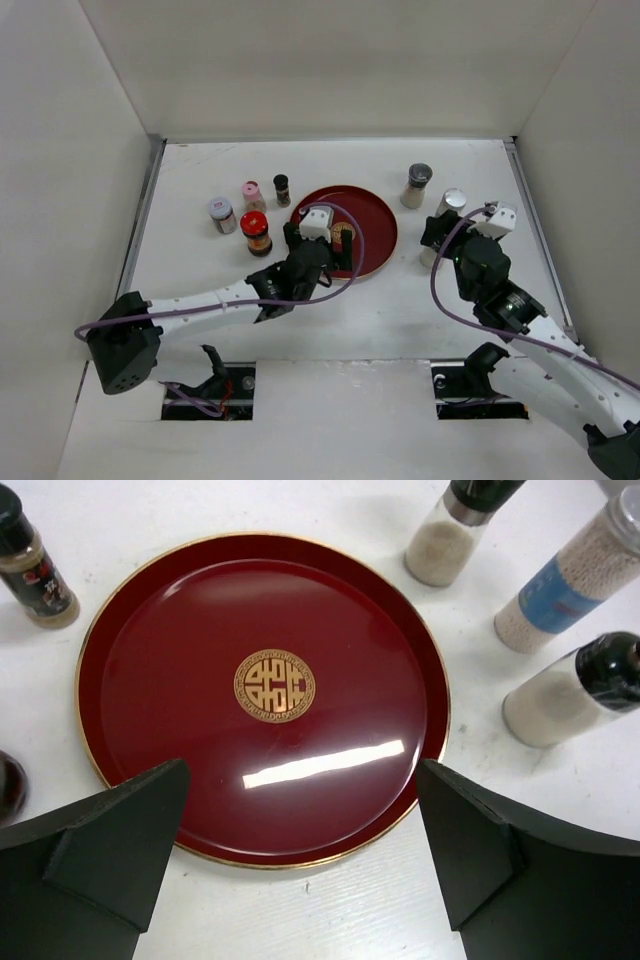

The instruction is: Organize the condiment bottles

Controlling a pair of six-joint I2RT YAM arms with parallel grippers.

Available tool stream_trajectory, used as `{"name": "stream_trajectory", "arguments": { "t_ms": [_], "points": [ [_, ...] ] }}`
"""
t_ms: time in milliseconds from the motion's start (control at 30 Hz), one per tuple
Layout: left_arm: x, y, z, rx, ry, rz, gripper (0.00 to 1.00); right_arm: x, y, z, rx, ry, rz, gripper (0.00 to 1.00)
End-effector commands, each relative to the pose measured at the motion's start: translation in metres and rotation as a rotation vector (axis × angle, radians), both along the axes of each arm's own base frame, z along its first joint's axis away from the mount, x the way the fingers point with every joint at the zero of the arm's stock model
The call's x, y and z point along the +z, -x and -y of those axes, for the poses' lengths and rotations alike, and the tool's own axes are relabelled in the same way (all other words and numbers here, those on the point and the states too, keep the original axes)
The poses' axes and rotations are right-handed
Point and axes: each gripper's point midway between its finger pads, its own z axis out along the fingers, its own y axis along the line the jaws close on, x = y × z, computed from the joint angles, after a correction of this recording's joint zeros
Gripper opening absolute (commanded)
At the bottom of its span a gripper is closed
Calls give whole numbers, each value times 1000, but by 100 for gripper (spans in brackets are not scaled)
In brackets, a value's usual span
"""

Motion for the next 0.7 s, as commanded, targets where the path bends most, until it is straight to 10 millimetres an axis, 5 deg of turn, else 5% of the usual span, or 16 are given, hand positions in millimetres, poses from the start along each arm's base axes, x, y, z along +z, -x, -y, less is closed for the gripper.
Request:
{"name": "stream_trajectory", "arguments": {
  "t_ms": [0,67,133,167,200,233,267,300,400,467,533,667],
  "points": [
    [18,3,0,-19,84,38,100,-1,6,27,-127,48,-46,93],
    [17,2,-6,-1,91,47,100,-8,8,36,-166,87,-82,92],
    [16,1,-9,5,109,59,100,-11,8,43,-199,116,-110,79],
    [16,2,-9,-3,122,65,100,-11,9,46,-212,130,-125,63],
    [17,1,-10,-2,133,75,100,-13,9,49,-223,149,-144,30],
    [19,1,-12,0,145,85,100,-15,9,53,-236,169,-169,12],
    [20,1,-14,0,152,92,100,-18,10,58,-252,186,-198,9],
    [21,1,-17,5,156,99,100,-20,10,61,-265,193,-219,14],
    [26,1,-27,20,196,123,100,-26,6,64,-273,207,-257,66],
    [31,2,-35,24,229,152,100,-36,1,60,-253,217,-293,86],
    [32,5,-38,11,245,170,100,-50,-6,53,-213,225,-343,96],
    [30,14,-26,-56,290,176,100,-68,-23,37,-153,211,-388,100]
  ]
}}
